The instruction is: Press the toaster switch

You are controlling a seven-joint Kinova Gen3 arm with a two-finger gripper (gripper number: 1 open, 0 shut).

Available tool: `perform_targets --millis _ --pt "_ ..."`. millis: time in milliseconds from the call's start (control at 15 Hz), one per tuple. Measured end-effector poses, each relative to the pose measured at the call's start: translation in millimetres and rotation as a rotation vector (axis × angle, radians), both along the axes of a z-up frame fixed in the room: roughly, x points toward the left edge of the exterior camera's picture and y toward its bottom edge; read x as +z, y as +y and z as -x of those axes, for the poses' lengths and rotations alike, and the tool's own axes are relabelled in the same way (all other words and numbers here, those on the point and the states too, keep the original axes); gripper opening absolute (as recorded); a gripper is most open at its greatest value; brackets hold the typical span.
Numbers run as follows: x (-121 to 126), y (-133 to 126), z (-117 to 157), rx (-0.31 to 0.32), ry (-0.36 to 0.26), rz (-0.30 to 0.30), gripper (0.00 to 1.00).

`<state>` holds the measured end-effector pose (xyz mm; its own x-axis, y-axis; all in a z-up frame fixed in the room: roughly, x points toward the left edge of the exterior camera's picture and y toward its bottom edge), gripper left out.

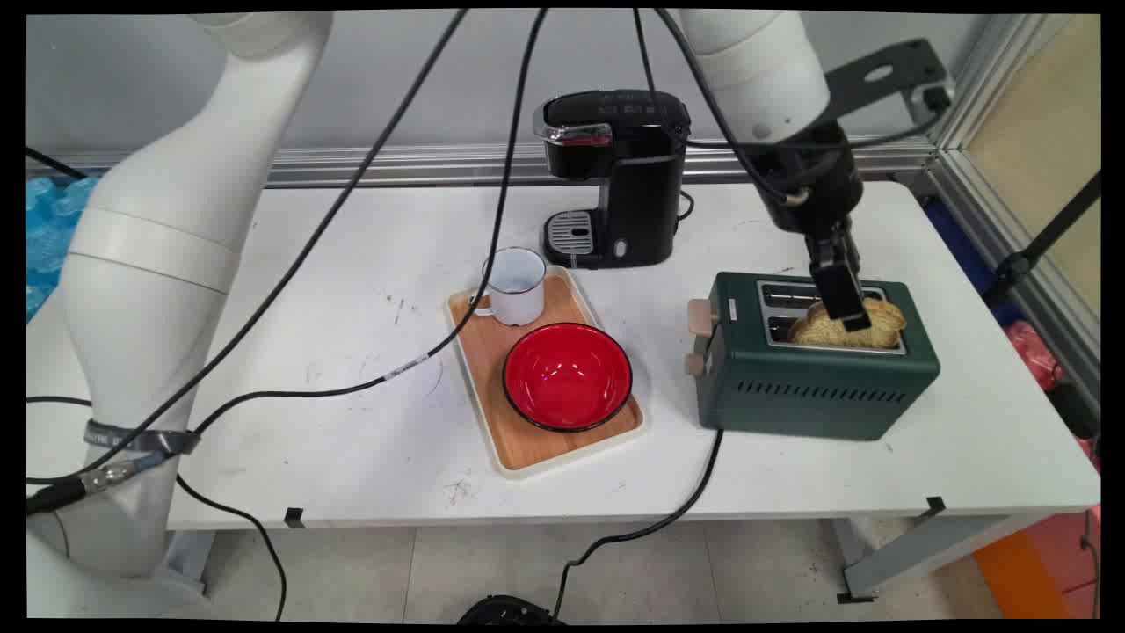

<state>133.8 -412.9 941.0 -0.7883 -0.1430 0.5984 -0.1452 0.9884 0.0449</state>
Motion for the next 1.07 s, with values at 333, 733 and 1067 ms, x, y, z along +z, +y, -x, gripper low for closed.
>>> perform_targets --millis 333,733,1067 --pt "19 12 -38 0.049 0.033 -0.002 1.00" --pt "37 35 -104 0.119 0.068 0.005 1.00" --pt "37 58 -147 0.161 0.058 -0.003 1.00"
